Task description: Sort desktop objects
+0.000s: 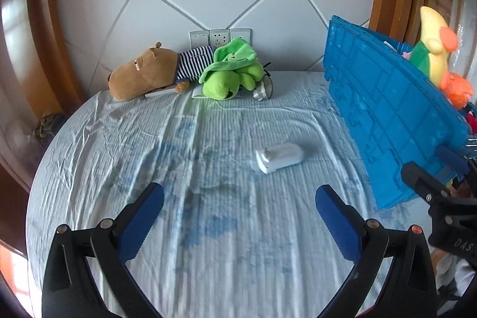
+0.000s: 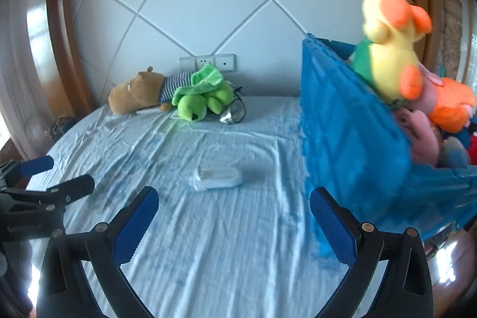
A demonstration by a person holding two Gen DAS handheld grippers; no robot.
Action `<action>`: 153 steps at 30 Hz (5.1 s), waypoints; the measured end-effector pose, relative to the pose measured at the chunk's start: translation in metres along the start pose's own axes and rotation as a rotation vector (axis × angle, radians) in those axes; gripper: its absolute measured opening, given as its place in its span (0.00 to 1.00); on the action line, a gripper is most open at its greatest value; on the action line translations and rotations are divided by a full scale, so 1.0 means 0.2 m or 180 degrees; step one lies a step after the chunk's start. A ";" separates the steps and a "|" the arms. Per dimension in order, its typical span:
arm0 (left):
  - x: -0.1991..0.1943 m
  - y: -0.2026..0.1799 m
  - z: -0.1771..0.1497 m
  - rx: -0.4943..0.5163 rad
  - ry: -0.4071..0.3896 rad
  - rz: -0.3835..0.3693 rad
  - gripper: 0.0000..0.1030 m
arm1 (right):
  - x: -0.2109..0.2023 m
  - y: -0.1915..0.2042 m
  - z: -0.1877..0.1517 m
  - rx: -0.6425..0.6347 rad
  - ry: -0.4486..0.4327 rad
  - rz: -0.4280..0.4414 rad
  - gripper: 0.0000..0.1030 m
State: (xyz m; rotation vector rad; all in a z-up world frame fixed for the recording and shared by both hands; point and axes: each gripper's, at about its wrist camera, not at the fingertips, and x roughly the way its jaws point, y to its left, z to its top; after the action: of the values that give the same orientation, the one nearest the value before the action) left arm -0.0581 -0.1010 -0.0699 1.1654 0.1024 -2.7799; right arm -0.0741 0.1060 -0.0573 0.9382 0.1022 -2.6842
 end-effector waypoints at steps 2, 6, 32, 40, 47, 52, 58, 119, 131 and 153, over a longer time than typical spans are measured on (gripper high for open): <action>0.05 0.11 0.05 0.0026 0.0021 -0.0021 1.00 | 0.06 0.07 0.04 0.0054 0.0016 -0.0026 1.00; 0.16 0.26 0.14 0.0105 0.0038 -0.0042 1.00 | 0.18 0.21 0.13 0.0140 0.0044 -0.0091 1.00; 1.48 0.29 1.04 -0.0149 0.0409 0.0007 0.77 | 1.64 0.17 1.01 0.0121 0.0583 0.0240 0.94; 1.91 0.29 1.11 -0.0077 0.0503 0.0008 0.72 | 2.16 0.12 1.14 0.0224 0.0646 0.0390 0.60; 2.05 0.32 1.10 -0.0032 0.0580 -0.0102 0.53 | 2.46 0.20 1.23 0.0101 0.0690 0.0366 0.92; 2.04 0.36 1.09 -0.0005 0.0580 -0.0078 0.09 | 2.57 0.29 1.18 -0.0045 0.0802 0.0305 0.42; 1.87 0.45 1.07 -0.0079 0.0452 -0.0053 0.07 | 2.36 0.40 1.10 -0.0225 0.0724 0.0441 0.16; 1.51 0.37 0.47 0.0128 0.0996 -0.0382 1.00 | 1.82 -0.03 0.29 0.0650 0.1782 0.0669 0.72; 1.82 0.27 0.86 0.0227 0.0912 -0.0293 1.00 | 1.94 -0.07 0.68 0.0899 0.1189 0.0449 1.00; 1.45 0.52 0.15 0.0125 0.1075 -0.0583 0.73 | 1.54 0.32 0.11 0.0206 0.1347 0.1162 0.76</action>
State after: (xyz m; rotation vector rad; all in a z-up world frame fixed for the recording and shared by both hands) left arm -0.2663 -0.2330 -0.2578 1.7068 0.1961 -2.7144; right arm -0.2968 -0.0368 -0.2291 1.3839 -0.0627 -2.1395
